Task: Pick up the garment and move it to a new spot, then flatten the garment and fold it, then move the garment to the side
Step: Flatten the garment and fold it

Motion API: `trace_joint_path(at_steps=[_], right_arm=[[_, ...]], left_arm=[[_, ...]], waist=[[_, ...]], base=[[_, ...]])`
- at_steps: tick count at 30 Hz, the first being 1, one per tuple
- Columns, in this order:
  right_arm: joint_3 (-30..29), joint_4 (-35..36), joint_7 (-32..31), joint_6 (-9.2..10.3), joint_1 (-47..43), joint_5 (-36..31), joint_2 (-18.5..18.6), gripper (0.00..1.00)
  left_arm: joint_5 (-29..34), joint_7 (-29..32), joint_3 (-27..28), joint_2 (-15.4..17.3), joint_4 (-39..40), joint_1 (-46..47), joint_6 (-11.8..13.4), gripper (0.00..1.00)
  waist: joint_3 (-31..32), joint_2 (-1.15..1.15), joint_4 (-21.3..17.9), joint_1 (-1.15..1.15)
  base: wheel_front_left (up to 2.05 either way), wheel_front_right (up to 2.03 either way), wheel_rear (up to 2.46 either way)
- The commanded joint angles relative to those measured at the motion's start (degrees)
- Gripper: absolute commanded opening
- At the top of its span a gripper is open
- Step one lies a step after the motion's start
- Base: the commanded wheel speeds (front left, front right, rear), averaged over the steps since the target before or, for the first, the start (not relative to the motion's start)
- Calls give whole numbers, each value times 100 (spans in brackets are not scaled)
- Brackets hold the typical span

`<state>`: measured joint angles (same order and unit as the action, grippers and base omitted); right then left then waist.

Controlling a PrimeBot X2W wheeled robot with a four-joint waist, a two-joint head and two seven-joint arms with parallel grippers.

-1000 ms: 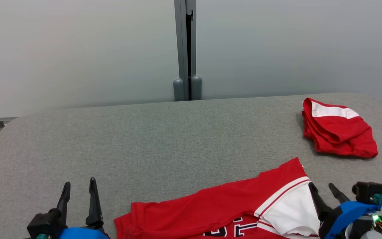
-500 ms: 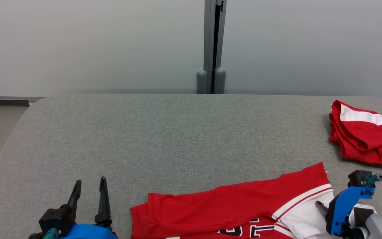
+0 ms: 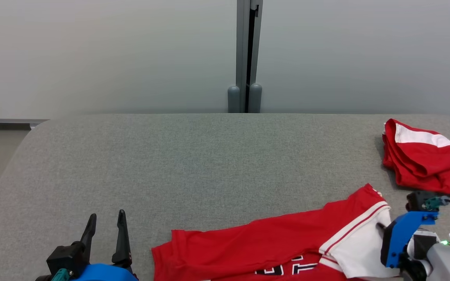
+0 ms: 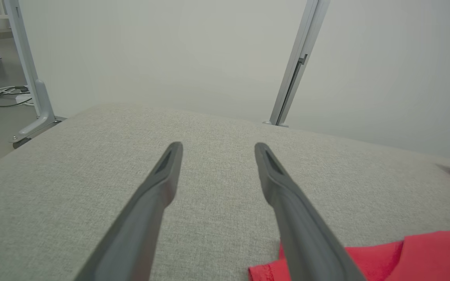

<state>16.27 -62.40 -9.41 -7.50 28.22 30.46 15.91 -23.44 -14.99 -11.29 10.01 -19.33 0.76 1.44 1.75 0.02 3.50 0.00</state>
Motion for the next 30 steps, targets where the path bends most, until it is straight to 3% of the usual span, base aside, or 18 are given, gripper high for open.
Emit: trace_joint_path(at_steps=[1, 7, 13, 18, 24, 30], right_arm=[[-12, 48, 100, 1, 13, 43, 187, 0], [-132, 207, 473, 2, 43, -5, 623, 0], [-188, 784, 642, 1, -115, 142, 695, 0], [-29, 1686, 560, 1, -340, 180, 325, 0], [312, 2836, 123, 0, -799, 224, -375, 0], [787, 3262, -287, 1, -1110, 193, -978, 0]], left_arm=[[34, -25, 25, -18, -6, 10, -20, 100], [42, -26, 81, -82, -54, -80, -57, 100], [98, -25, 157, -154, -60, -105, -126, 100], [152, -26, 235, -188, -73, -80, -186, 100], [246, -25, 257, -219, -55, -60, -195, 100], [300, -25, 233, -217, -88, 54, -236, 100]], waist=[[35, -2, -46, 0], [137, -2, -219, 0], [198, -2, -373, 0], [226, -2, -379, 0], [231, -2, -142, 0], [159, -2, 254, 0]], base=[[0, 0, 0], [0, 0, 0], [0, 0, 0], [0, 0, 0], [0, 0, 0], [0, 0, 0]])
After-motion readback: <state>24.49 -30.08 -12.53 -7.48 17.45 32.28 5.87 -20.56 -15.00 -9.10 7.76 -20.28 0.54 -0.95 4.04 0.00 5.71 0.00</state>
